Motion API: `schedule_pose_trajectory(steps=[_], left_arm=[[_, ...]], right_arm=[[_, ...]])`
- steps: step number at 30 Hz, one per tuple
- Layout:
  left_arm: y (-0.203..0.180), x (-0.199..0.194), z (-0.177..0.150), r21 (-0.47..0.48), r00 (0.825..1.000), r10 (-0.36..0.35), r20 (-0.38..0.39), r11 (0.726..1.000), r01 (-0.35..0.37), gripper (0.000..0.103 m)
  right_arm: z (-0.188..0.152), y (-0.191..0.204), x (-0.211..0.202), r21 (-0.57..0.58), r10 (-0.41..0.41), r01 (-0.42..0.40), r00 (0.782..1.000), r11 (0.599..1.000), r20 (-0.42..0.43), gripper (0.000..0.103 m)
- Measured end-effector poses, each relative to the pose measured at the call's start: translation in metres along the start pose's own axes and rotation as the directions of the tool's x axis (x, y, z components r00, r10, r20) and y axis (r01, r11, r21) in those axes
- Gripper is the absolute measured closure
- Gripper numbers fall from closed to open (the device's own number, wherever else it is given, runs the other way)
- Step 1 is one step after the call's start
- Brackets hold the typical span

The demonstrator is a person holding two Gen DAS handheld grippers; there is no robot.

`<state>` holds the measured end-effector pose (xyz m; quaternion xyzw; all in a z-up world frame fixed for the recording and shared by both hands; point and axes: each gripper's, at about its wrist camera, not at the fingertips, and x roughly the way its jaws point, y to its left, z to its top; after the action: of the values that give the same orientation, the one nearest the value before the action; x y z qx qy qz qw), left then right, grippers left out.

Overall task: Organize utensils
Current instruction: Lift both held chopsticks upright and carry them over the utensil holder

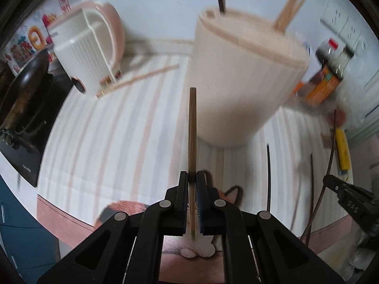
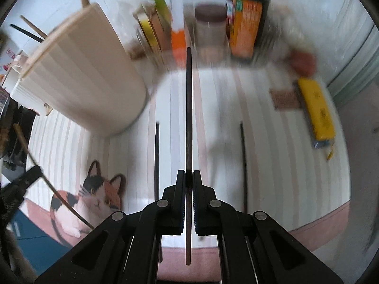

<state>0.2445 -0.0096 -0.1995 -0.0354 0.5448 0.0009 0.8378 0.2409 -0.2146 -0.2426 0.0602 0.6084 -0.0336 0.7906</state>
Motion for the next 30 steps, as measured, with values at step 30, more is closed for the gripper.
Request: schedule_pose_trajectory(steps=[30], left_arm=[[0.031,-0.212,0.12,-0.041,0.887,-0.116,0.446,0.988,0.15,0.099]], right_arm=[[0.178,0.068,-0.163,-0.028,0.278,-0.294,0.864,0.956,0.419,0.098]])
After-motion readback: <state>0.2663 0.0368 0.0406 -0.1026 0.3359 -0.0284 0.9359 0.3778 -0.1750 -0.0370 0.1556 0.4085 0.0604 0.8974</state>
